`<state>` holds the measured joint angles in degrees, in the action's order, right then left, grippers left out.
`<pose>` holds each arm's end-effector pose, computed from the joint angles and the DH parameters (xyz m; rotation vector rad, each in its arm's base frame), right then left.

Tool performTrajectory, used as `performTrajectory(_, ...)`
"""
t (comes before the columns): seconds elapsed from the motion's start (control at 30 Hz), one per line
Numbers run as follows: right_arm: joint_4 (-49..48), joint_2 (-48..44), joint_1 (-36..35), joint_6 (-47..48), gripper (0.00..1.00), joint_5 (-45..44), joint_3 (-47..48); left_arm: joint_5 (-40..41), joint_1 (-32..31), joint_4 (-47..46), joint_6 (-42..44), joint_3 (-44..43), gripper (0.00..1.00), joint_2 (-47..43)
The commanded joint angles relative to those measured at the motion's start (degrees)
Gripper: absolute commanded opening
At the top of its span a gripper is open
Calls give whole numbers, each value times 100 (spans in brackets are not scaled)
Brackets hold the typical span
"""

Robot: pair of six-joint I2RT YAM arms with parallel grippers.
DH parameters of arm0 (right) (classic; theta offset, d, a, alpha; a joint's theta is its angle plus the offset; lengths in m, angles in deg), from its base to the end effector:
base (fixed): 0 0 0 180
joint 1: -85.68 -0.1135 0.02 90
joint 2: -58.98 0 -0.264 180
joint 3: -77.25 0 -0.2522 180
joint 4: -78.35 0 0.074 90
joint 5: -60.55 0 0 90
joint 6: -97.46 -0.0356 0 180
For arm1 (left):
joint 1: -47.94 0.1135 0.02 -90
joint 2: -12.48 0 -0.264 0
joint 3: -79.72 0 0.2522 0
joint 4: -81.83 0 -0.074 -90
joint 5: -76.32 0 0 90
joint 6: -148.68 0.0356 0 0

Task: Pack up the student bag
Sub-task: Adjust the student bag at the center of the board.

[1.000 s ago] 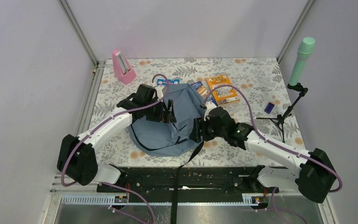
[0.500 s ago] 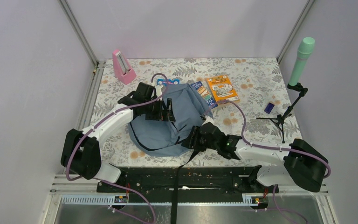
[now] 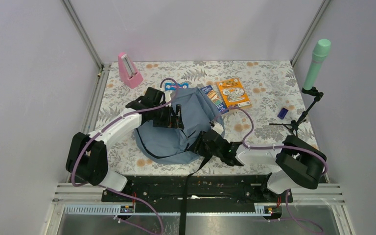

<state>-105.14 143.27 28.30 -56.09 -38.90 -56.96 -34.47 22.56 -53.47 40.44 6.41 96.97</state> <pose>0.1561 0.2331 0.1566 0.2282 2.3491 0.9717 0.2677 -0.1410 0.2386 0.3107 2.6088 -0.7458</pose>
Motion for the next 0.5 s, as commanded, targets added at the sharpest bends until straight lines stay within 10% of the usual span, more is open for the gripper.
performTrajectory(0.0, -375, 257, -49, -154, 51, -532, 242, 11, 16, -49, 93, -116, 99, 14)
performTrajectory(0.47, 117, 882, -62, 90, 38, -982, 663, -102, 16, -44, 75, -135, 99, 95)
